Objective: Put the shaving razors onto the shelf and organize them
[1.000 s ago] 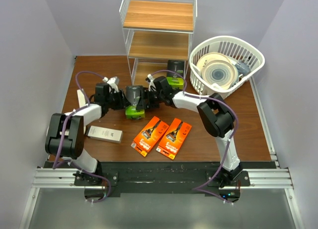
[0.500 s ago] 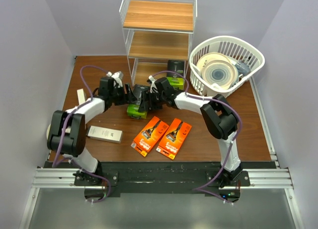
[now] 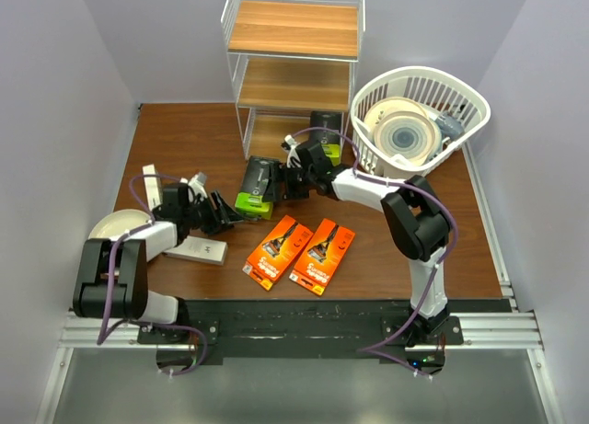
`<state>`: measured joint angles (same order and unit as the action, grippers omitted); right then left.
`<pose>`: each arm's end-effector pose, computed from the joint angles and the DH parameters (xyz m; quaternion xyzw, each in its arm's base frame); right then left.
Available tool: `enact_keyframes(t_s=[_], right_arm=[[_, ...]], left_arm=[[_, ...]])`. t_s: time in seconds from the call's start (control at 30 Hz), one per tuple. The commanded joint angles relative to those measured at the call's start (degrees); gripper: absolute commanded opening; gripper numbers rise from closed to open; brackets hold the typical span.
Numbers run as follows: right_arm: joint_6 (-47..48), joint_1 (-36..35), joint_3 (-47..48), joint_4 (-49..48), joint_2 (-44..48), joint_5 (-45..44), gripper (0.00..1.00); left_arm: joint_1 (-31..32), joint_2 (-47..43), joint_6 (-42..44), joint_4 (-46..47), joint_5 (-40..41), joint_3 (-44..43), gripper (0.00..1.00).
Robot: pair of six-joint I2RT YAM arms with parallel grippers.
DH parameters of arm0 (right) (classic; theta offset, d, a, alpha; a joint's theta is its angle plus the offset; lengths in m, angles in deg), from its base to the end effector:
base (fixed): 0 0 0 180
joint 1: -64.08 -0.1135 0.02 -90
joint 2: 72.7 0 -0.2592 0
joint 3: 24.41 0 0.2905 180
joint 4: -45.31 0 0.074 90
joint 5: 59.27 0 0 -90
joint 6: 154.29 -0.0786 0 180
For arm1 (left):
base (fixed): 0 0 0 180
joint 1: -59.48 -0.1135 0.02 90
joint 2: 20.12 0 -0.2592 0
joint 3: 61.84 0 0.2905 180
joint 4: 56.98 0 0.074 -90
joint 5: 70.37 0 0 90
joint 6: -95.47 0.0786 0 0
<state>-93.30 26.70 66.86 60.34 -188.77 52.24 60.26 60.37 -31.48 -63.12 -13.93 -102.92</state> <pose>0.3882 0.3329 0.1302 -0.1438 0.8816 0.3695 0.2560 0.2987 -0.0475 0.0851 -0.1713 0.8764 -0.3700 0.2563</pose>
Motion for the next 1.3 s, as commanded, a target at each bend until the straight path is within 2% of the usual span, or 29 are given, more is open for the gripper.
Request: enact_keyframes(t_s=[0.0, 0.2, 0.37, 0.6, 0.77, 0.8, 0.9, 1.07, 1.27], right_arm=[[-0.3, -0.1, -1.1, -0.7, 3.3, -0.9, 0.81], [-0.7, -0.1, -2.4, -1.4, 3.7, -0.7, 0.81], [-1.4, 0.2, -2.4, -2.0, 3.0, 0.3, 0.81], [-7.0, 1.7, -1.9, -2.9, 1.3, 5.0, 0.83], [-13.3, 3.3, -5.7, -6.5, 1.1, 5.6, 0.87], [-14.5, 3.5, -6.1, -6.6, 1.1, 5.3, 0.88], [-15.0, 3.7, -6.8, -7.4, 0.5, 5.1, 0.91], [-16.8, 3.8, -6.6, -7.9, 0.1, 5.6, 0.94], [-24.3, 4.3, -6.1, -8.1, 0.0, 7.3, 0.97]], left_arm=[[0.5, 3.1, -1.8, 7.5, -4.8, -2.0, 0.58], [3.1, 8.0, -4.2, 10.9, -4.2, -3.3, 0.57], [4.5, 12.5, -6.2, 13.5, -4.1, -4.4, 0.50], [4.6, 19.0, -7.0, 18.4, -5.5, -7.3, 0.47], [4.8, 20.2, -8.9, 25.1, -7.7, -4.5, 0.23], [4.9, 20.0, -9.5, 27.9, -7.7, -3.0, 0.14], [6.2, 19.1, -5.4, 30.5, -7.0, -1.9, 0.01], [9.2, 14.5, -2.3, 31.8, -4.8, -1.9, 0.00], [9.2, 12.2, -7.8, 36.1, -10.5, -2.9, 0.00]])
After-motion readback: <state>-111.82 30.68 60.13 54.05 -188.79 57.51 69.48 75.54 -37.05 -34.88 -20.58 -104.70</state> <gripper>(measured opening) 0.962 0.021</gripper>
